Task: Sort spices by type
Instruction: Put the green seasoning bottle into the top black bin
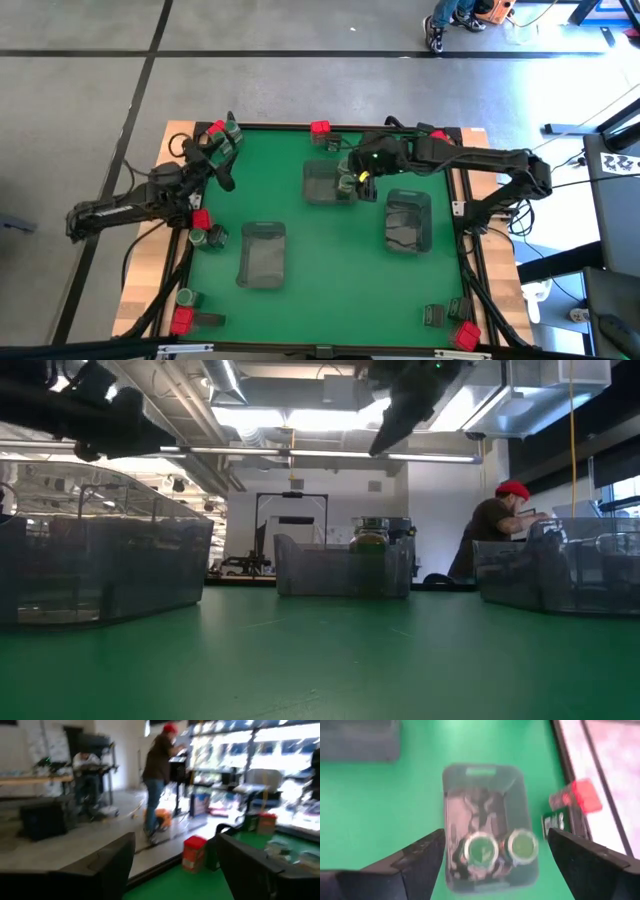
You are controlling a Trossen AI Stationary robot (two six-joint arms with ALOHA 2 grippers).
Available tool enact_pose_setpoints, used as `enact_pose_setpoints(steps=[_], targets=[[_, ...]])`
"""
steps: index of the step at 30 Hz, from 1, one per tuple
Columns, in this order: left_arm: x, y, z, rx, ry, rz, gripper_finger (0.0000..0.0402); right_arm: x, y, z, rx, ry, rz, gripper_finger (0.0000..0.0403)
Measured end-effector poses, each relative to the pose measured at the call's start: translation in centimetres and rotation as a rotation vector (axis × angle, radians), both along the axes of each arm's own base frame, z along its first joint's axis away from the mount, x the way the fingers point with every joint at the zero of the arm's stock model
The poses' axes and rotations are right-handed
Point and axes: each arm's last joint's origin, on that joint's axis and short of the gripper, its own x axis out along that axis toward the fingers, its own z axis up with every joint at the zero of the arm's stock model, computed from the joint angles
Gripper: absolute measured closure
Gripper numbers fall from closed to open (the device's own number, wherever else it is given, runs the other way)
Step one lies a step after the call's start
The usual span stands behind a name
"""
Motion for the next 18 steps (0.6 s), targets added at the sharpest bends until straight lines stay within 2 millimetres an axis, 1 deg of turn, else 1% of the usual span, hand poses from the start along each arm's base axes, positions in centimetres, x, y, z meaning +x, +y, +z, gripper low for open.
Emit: enact_pose_setpoints(steps=[2,5,8,10,14,18], targets=[[0.6,0.2,0.8,-0.029,0.042,0.017,0.0124,0.0,0.0,-0.3,-0.008,-0.033,0.025,0.0052],[1.6,0.8,2.0,-0.078,0.133,0.044,0.0124,0.2,0.0,-1.4,-0.027,-0.063,0.043,0.0052],[2.7,1.7,3.6,-0.121,0.224,0.085,0.0124,0.4,0.0,-2.2,-0.046,-0.097,0.056,0.0052],[3.3,2.4,4.6,-0.165,0.291,0.125,0.0124,0.4,-0.1,-2.7,-0.064,-0.094,0.069,0.0052],[4.2,4.2,6.4,-0.243,0.427,0.218,0.0124,0.2,-1.0,-3.0,-0.075,-0.094,0.077,0.0052],[4.6,6.3,7.3,-0.351,0.553,0.315,0.0124,-0.1,-2.2,-3.7,-0.059,-0.086,0.079,0.0052]])
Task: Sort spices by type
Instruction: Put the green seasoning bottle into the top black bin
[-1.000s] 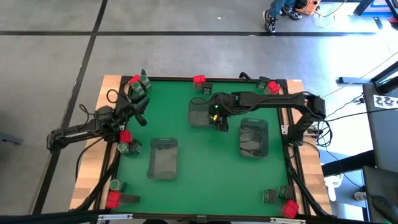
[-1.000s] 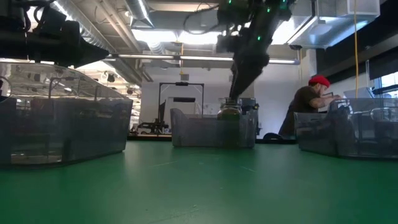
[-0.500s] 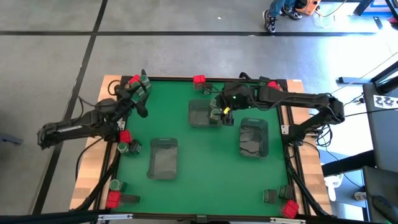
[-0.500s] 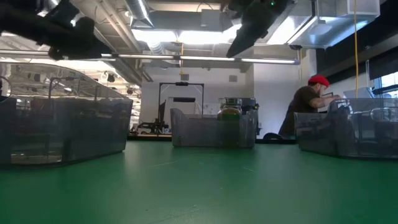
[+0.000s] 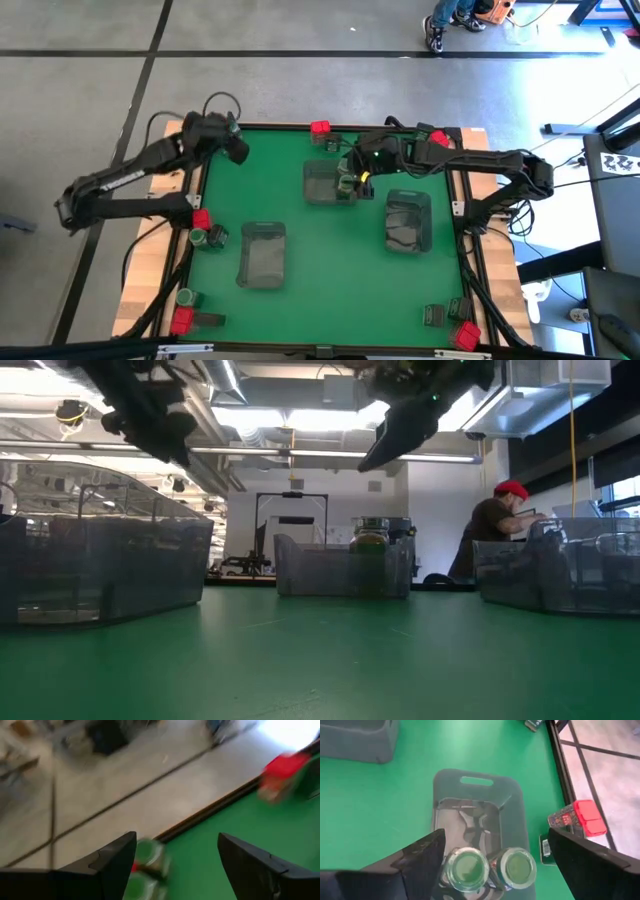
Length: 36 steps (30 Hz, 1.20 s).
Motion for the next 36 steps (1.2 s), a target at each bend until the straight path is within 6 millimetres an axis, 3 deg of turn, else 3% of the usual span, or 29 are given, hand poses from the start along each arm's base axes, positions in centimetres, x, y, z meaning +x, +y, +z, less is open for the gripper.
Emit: enact_pose_setpoints(steps=[7,12,25,36], targets=[[-0.3,3.3,-1.4,-0.221,0.215,0.15,0.0124,-0.9,-1.4,-2.2,0.081,0.031,-0.019,0.0052],[-0.2,4.9,-2.9,-0.285,0.32,0.167,0.0124,-1.3,-1.2,-3.5,0.137,0.061,-0.058,0.0052],[-0.1,6.1,-4.4,-0.397,0.235,0.197,0.0124,-1.7,-1.0,-4.6,0.204,0.083,-0.083,0.0052],[0.5,6.9,-5.7,-0.398,0.279,0.284,0.0124,-1.7,-1.0,-4.5,0.203,0.083,-0.08,0.0052]])
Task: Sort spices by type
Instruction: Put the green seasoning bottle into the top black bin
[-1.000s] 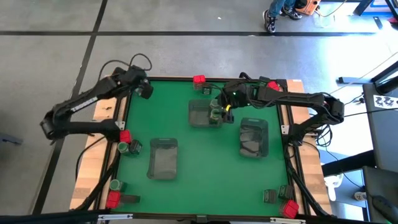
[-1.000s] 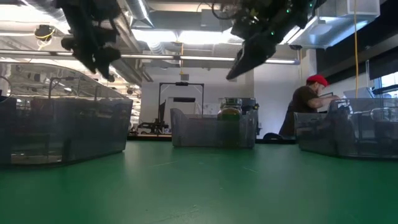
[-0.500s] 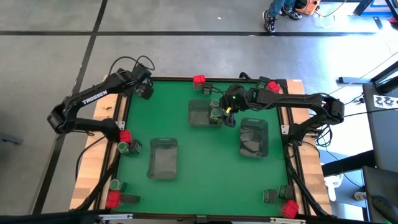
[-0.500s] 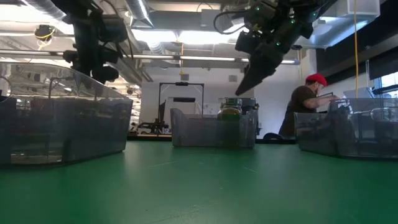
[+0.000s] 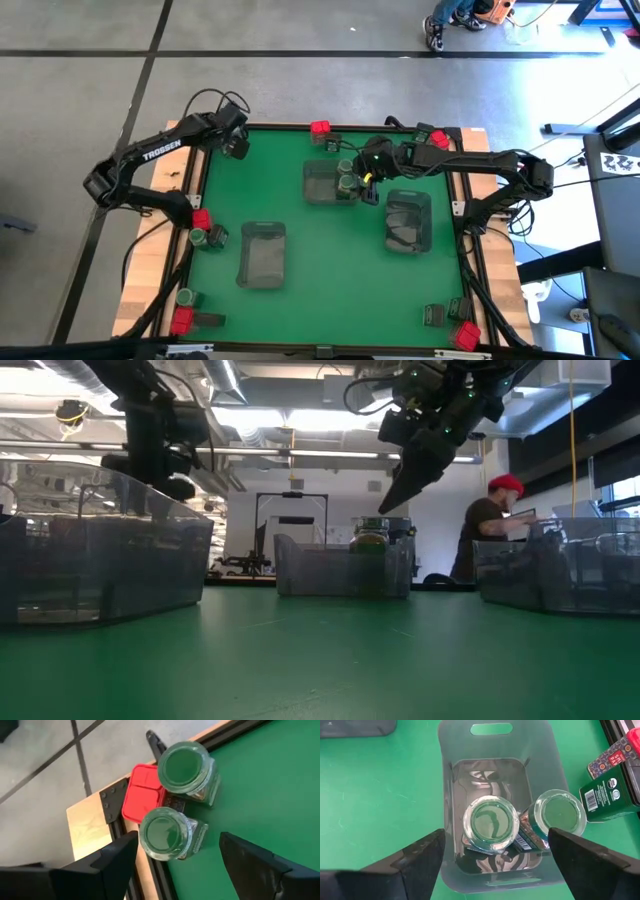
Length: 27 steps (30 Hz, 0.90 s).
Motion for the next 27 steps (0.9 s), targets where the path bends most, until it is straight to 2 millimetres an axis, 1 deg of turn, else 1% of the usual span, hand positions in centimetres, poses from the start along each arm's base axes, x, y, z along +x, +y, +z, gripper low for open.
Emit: enact_pose_setpoints(steps=[7,15,19,27], targets=[[0.8,0.7,-1.7,0.036,0.134,0.069,0.0124,0.0,0.1,0.0,0.011,-0.004,0.011,0.0052],[1.3,1.2,-3.1,-0.009,0.181,0.07,0.0124,0.0,0.1,0.0,0.024,-0.008,0.024,0.0052],[1.4,1.3,-3.5,-0.023,0.196,0.064,0.0124,0.0,0.1,0.0,0.024,-0.008,0.023,0.0052],[1.1,1.6,-3.5,-0.071,0.195,0.013,0.0124,0.0,0.1,0.0,0.025,-0.007,0.023,0.0052]])
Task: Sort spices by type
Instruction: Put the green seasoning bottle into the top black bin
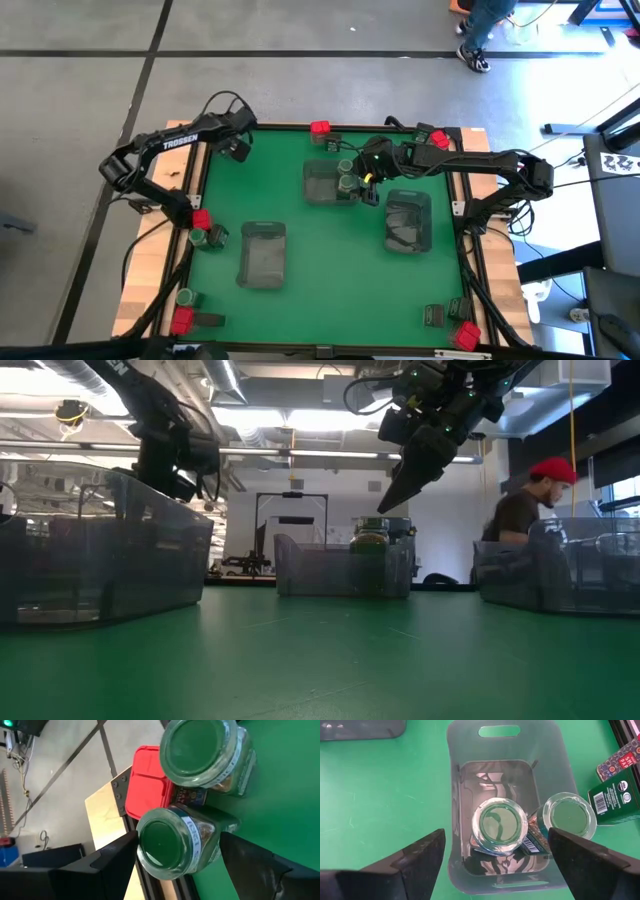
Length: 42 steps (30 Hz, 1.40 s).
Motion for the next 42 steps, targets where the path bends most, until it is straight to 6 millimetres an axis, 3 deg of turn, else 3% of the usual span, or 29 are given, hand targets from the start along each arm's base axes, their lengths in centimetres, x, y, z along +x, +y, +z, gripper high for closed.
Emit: enact_pose_setpoints(steps=[21,30,42], targets=[[0.5,-2.0,1.6,-0.094,-0.123,-0.141,0.0124,0.0,0.0,0.0,0.001,0.0,-0.001,0.0052],[-0.3,-2.6,3.5,-0.037,-0.192,-0.131,0.0124,0.0,0.0,0.0,0.001,0.0,-0.001,0.0052],[-1.7,-1.5,2.6,-0.101,-0.278,-0.096,0.0124,0.0,0.0,0.0,0.002,0.001,-0.001,0.0052]])
